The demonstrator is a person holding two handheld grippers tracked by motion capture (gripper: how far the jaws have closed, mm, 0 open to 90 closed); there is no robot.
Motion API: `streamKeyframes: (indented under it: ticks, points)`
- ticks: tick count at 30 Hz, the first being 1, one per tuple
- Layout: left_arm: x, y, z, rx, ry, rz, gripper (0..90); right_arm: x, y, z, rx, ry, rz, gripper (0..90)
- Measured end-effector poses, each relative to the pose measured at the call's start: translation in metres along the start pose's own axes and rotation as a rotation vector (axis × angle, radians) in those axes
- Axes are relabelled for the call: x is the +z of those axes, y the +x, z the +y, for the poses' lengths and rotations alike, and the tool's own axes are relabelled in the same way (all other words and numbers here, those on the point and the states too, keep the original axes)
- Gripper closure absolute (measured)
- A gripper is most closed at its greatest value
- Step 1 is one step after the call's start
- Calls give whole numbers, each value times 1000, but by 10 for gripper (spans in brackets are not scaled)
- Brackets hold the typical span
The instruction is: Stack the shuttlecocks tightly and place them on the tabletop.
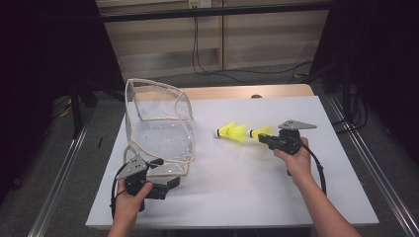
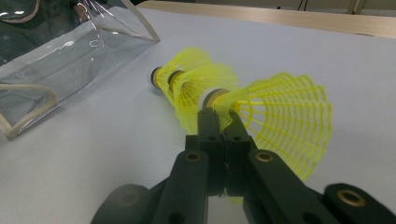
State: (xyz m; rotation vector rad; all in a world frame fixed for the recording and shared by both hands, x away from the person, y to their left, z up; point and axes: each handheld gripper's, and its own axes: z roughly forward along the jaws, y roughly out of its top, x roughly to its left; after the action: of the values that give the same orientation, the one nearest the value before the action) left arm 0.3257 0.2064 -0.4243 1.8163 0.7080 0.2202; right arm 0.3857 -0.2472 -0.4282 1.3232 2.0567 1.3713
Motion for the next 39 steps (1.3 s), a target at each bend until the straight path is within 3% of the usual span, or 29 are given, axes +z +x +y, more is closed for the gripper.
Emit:
streamKeyframes:
  ticks: [39]
  points:
    - [1,0,0,1,2,-5,33,21,3,0,27,6,-5,895]
